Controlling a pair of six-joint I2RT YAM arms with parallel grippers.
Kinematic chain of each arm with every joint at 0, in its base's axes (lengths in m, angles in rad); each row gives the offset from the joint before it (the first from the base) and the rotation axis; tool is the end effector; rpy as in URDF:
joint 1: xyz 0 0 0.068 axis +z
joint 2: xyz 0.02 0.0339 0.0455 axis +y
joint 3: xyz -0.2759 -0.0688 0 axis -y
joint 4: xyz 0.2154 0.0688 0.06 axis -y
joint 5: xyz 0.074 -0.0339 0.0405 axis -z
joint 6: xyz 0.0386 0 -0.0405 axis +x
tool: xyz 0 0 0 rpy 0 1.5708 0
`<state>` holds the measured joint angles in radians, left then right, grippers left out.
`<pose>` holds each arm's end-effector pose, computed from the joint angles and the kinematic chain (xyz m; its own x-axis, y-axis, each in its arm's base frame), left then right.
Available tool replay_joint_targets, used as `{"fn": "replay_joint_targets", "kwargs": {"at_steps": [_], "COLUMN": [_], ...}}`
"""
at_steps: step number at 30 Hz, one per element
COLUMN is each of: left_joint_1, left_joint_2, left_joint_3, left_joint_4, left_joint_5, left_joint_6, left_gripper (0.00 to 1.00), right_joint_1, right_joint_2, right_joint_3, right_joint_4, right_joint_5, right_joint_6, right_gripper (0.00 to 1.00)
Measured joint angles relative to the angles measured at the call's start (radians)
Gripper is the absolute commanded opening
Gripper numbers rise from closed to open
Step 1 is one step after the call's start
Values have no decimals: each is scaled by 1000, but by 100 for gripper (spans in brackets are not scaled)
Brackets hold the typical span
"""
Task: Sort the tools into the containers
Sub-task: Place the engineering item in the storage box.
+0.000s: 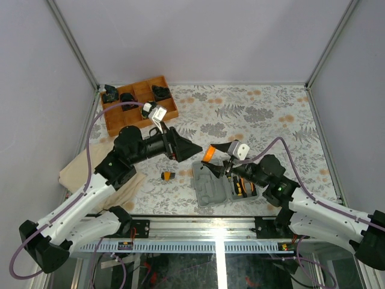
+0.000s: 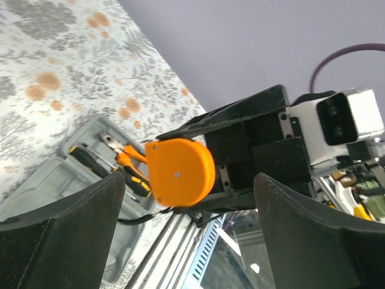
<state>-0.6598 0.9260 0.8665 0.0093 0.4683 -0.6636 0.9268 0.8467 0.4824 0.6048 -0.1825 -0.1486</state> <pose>0.1324 -0.1248 0.3756 -0.5875 -0.2398 -0.7728 0.6871 0.3567 -0.6330 0.0956 0.1390 0.3262 0.2735 0.1218 -0.9541 -0.8612 0.4727 -0.1865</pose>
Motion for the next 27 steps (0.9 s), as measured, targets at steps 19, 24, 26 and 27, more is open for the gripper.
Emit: {"fn": "replay_joint_targets", "kwargs": {"at_steps": [19,24,26,27], "left_joint_1": [0,0,0,0], "left_joint_2": [-20,-21,-21,-21], "left_joint_3": [18,19,19,19], "left_joint_4": [-310,-331,-343,-348], "left_joint_5": [-389,-433,-445,-451], "left_joint_6": [89,92,92,92], "left_gripper": [88,88,88,87], "right_joint_1": [0,0,0,0], "right_joint_2": [159,224,246,254], "right_joint_3": [404,465,480,484], "right_joint_4": [-920,-1086,-1123,-1136], "right_joint_5": [252,252,243,239], "right_joint_6": [371,483,512,524], "right_gripper": [16,17,17,17]}}
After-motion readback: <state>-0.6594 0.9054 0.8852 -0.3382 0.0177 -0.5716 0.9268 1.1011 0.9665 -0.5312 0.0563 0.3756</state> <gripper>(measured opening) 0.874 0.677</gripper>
